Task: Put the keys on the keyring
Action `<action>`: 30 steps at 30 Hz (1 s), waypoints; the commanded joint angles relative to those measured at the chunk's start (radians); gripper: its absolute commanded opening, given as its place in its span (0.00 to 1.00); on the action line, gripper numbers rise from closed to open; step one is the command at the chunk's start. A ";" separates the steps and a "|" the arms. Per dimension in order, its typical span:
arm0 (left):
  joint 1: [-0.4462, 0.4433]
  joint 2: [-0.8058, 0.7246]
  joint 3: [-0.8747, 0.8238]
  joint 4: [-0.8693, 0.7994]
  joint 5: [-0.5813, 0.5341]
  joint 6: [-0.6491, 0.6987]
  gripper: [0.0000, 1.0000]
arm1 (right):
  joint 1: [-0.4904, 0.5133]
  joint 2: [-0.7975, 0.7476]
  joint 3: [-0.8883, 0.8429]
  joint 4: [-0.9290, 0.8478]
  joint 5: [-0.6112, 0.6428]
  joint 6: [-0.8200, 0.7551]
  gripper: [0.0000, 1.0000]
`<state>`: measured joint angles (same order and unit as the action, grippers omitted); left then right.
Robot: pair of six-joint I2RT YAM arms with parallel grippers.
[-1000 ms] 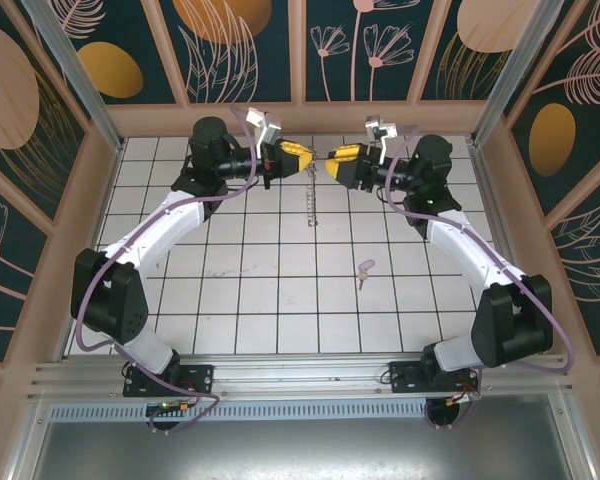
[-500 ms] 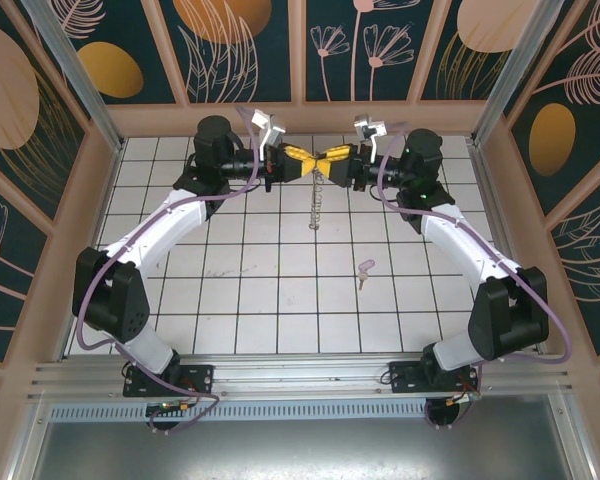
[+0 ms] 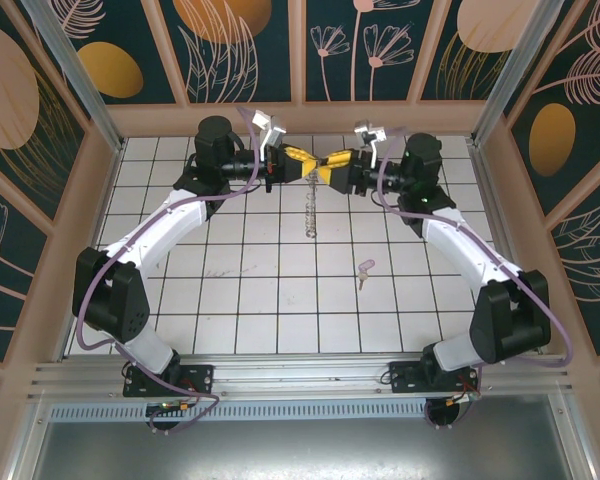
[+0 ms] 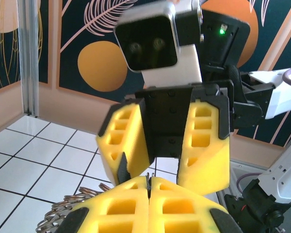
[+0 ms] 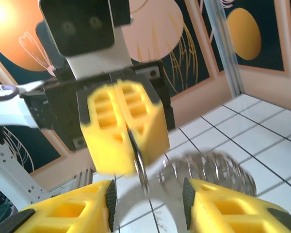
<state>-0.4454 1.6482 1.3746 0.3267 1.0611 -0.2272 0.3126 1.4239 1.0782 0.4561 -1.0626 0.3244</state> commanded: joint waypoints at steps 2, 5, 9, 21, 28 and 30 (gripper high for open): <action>-0.009 -0.060 -0.028 0.095 -0.009 0.006 0.00 | -0.059 -0.124 -0.100 0.062 0.064 0.044 0.44; -0.008 -0.088 -0.073 0.182 -0.009 -0.020 0.00 | -0.066 -0.193 -0.159 0.036 0.149 0.065 0.46; -0.012 -0.132 -0.144 0.315 -0.026 -0.049 0.00 | -0.073 -0.266 -0.221 -0.010 0.294 0.109 0.47; -0.048 -0.177 -0.195 0.524 -0.058 -0.154 0.00 | -0.093 -0.304 -0.321 -0.064 0.392 0.174 0.47; -0.086 -0.187 -0.198 0.541 -0.044 -0.136 0.00 | -0.094 -0.313 -0.348 -0.056 0.376 0.163 0.46; -0.092 -0.191 -0.197 0.538 -0.041 -0.129 0.00 | -0.095 -0.318 -0.348 -0.045 0.363 0.160 0.44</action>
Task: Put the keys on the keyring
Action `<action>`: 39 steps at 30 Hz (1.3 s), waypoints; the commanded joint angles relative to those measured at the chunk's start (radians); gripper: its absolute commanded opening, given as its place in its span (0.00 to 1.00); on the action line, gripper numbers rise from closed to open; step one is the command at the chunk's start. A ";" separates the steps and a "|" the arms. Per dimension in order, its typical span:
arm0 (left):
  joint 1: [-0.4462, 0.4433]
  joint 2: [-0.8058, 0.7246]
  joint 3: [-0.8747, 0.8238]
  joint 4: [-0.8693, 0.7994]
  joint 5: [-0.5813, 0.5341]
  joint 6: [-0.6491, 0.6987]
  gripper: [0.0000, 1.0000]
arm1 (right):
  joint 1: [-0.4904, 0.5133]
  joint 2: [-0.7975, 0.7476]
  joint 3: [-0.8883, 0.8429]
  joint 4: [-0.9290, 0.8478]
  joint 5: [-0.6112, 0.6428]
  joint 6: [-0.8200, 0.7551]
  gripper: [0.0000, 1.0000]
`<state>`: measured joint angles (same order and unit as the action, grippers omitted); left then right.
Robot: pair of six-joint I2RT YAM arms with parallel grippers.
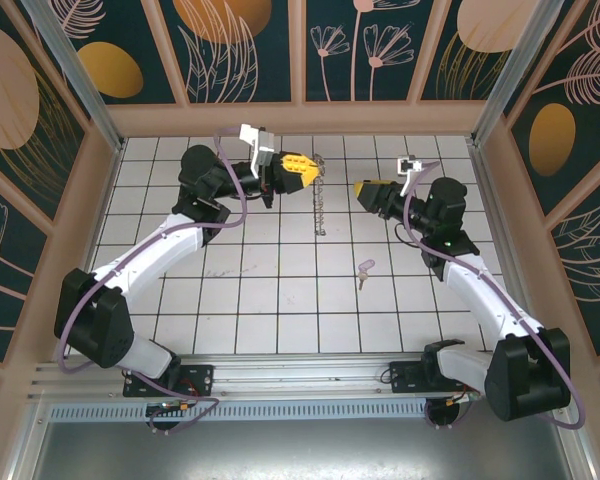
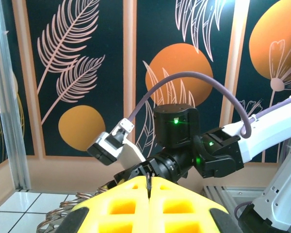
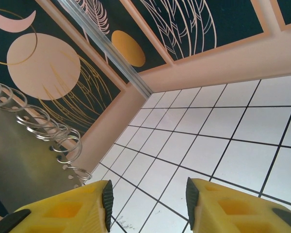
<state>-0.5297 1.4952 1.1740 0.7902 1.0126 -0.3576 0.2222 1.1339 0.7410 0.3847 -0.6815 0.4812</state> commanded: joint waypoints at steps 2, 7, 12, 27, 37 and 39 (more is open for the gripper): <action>-0.010 -0.040 0.006 0.071 0.009 0.009 0.00 | -0.004 -0.033 -0.005 0.040 -0.035 -0.002 0.43; -0.019 -0.048 0.006 0.056 0.009 0.026 0.00 | -0.004 -0.041 0.015 0.045 -0.058 -0.021 0.40; -0.029 -0.068 -0.022 0.036 -0.033 0.093 0.00 | -0.002 -0.038 0.015 0.048 -0.053 -0.021 0.38; -0.033 -0.123 -0.192 0.129 -0.212 0.385 0.00 | 0.002 0.013 0.001 0.112 -0.070 0.020 0.34; -0.033 -0.116 -0.195 0.099 -0.261 0.375 0.00 | 0.004 0.035 0.015 -0.055 0.118 0.013 0.35; -0.033 -0.111 -0.194 0.079 -0.280 0.365 0.00 | 0.003 0.040 0.014 -0.125 0.198 0.019 0.36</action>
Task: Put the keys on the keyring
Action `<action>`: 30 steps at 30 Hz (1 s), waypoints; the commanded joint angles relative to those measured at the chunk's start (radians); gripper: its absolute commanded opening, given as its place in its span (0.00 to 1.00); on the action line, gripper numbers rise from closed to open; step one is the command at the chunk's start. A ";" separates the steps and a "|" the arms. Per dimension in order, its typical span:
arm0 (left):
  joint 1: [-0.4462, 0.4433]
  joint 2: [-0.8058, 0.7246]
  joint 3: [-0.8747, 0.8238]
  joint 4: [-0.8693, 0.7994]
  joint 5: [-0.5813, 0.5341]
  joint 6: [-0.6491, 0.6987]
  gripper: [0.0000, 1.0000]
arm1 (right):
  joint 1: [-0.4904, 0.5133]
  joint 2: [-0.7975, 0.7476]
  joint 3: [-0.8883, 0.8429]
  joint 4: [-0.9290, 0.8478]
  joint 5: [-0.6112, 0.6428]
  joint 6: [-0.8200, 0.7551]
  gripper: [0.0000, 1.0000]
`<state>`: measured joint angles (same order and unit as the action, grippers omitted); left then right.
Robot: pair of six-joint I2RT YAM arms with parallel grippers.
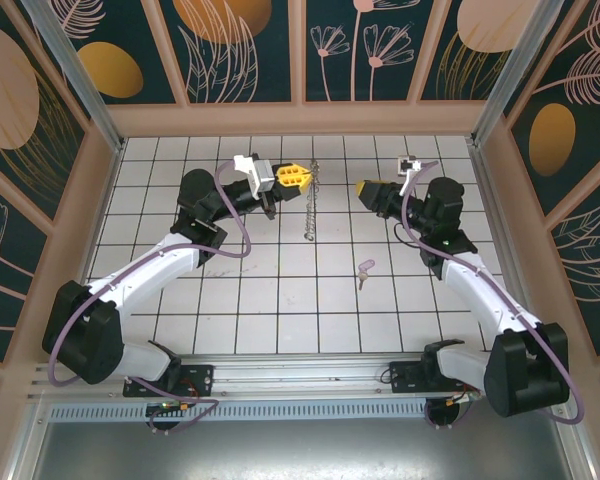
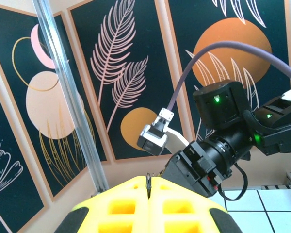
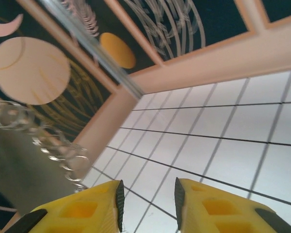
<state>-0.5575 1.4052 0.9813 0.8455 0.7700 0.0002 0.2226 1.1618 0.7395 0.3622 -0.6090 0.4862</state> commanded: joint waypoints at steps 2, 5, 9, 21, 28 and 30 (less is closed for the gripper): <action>-0.005 -0.014 0.007 0.005 -0.051 -0.010 0.00 | 0.003 0.025 0.015 -0.169 0.180 0.021 0.36; -0.005 -0.002 0.017 -0.016 -0.086 -0.052 0.00 | 0.005 0.052 0.009 -0.271 0.245 0.042 0.37; -0.005 0.009 0.008 -0.015 -0.113 -0.106 0.00 | 0.017 0.088 -0.017 -0.382 0.322 0.066 0.37; -0.005 -0.041 -0.086 0.043 -0.122 -0.161 0.00 | 0.196 0.232 -0.096 -0.539 0.518 0.144 0.36; -0.005 -0.068 -0.106 0.035 -0.119 -0.163 0.00 | 0.213 0.223 -0.149 -0.538 0.543 0.166 0.35; -0.005 -0.072 -0.111 0.039 -0.119 -0.164 0.00 | 0.215 0.215 -0.160 -0.539 0.539 0.170 0.34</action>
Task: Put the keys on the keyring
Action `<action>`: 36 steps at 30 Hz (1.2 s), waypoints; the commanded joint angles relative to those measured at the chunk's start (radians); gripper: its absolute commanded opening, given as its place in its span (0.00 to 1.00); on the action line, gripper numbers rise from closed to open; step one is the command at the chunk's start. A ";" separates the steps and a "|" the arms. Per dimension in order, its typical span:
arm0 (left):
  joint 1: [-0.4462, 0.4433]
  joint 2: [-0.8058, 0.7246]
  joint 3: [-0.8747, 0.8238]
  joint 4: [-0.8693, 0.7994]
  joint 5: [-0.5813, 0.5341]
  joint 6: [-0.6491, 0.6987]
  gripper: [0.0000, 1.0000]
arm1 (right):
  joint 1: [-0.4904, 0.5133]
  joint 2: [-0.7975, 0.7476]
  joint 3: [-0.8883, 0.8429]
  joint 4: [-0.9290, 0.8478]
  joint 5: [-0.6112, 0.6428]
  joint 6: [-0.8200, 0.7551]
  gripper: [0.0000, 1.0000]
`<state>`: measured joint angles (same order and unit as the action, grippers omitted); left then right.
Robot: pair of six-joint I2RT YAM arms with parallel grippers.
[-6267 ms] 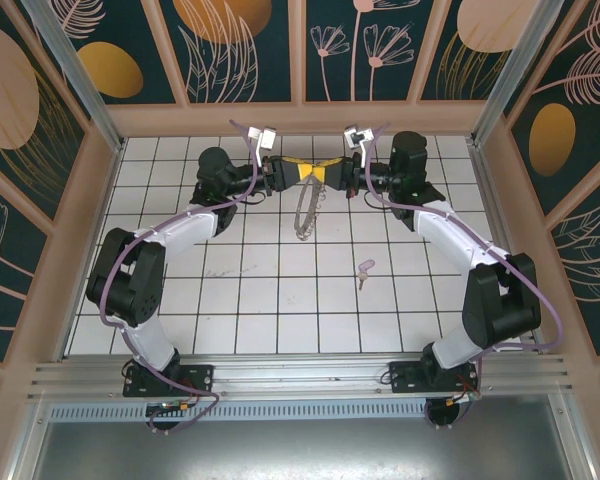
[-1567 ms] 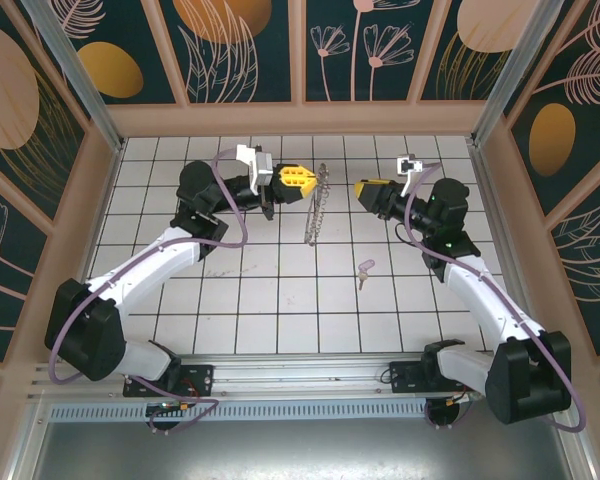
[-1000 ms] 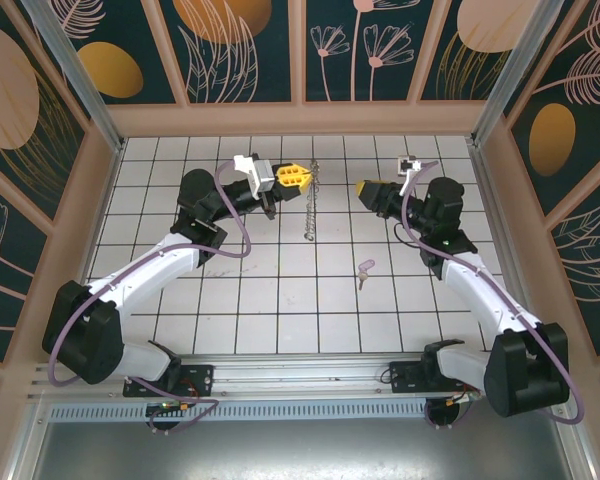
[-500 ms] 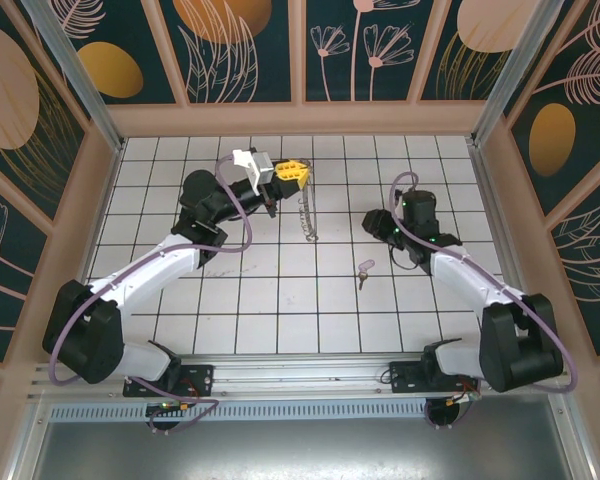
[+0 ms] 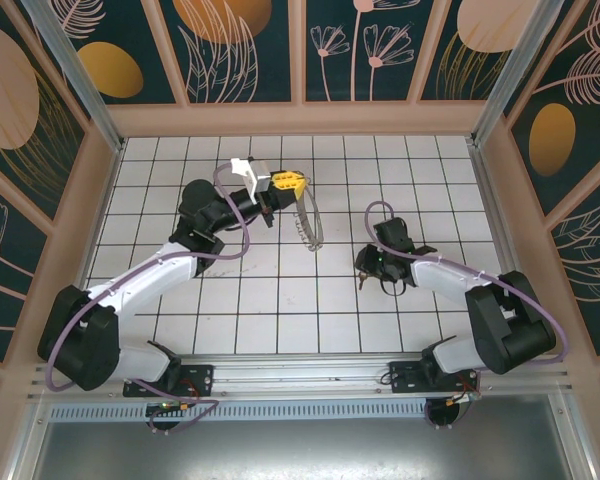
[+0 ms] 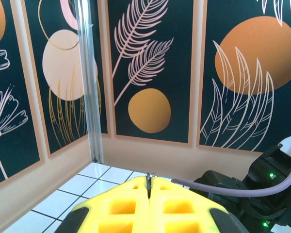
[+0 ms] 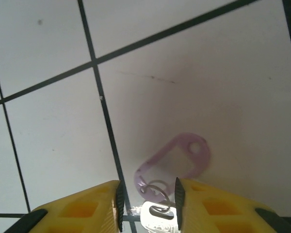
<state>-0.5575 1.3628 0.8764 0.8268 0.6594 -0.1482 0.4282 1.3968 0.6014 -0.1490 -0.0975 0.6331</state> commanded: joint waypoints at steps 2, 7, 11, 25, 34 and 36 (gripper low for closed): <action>-0.005 -0.032 -0.008 0.058 -0.008 -0.013 0.00 | 0.013 -0.031 -0.031 -0.025 0.021 0.026 0.34; -0.005 -0.029 -0.012 0.067 -0.007 -0.019 0.00 | 0.022 -0.032 -0.044 -0.006 0.010 0.030 0.33; -0.005 -0.028 -0.016 0.077 -0.007 -0.028 0.00 | 0.026 -0.019 -0.048 0.010 0.009 0.030 0.31; -0.005 -0.027 -0.014 0.072 -0.014 -0.028 0.00 | 0.047 0.041 -0.020 0.038 0.016 0.016 0.24; -0.005 -0.023 -0.015 0.072 -0.016 -0.027 0.00 | 0.052 0.049 -0.018 0.041 0.018 0.014 0.08; -0.005 -0.023 -0.013 0.072 -0.017 -0.028 0.00 | 0.052 0.042 -0.014 0.039 0.012 0.012 0.02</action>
<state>-0.5575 1.3556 0.8684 0.8276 0.6449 -0.1627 0.4709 1.4281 0.5735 -0.0940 -0.0868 0.6407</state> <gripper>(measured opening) 0.049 0.049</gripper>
